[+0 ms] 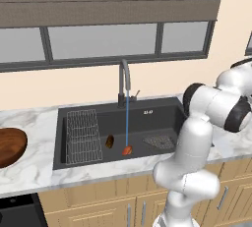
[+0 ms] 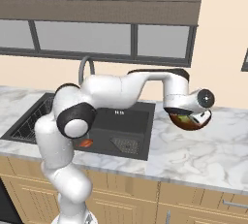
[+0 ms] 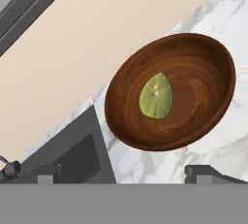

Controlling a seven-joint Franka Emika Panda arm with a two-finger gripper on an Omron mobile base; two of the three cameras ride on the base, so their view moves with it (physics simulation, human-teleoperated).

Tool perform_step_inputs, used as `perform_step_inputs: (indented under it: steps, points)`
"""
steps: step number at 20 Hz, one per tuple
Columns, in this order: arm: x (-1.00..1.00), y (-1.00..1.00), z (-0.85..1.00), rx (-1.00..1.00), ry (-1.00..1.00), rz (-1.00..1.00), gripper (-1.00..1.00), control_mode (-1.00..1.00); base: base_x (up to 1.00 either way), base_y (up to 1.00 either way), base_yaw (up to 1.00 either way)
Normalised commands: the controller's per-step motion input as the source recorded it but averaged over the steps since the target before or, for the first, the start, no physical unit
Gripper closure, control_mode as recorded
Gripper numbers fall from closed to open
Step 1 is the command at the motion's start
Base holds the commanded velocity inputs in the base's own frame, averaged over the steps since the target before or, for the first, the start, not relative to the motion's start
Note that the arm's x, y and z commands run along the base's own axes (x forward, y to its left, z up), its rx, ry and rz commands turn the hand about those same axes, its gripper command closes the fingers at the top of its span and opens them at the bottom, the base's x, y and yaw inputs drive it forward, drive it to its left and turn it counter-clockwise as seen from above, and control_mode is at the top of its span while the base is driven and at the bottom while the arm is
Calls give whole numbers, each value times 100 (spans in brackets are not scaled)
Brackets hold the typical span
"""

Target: Pick the sweet potatos from the sink and place them in one bowl. Place the lemon wedge in the other bowl. Then turn off the sink faucet.

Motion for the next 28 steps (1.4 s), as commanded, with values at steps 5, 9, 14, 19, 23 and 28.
perform_step_inputs:
  steps: [5, 9, 14, 19, 23, 28]
  points:
    - [-100, 100, 52, -38, -2, 6, -100, -100, 0, 0, 0]
    - [-85, 100, 47, -46, 8, 14, -100, -100, 0, 0, 0]
    - [-37, 100, 29, -42, 22, 13, -100, -100, 0, 0, 0]
    - [-1, 98, 3, -14, 30, 15, -100, -100, 0, 0, 0]
    - [13, 92, -15, 0, 26, 26, -100, -100, 0, 0, 0]
    - [48, 56, -3, 2, 31, 13, -100, -100, 0, 0, 0]
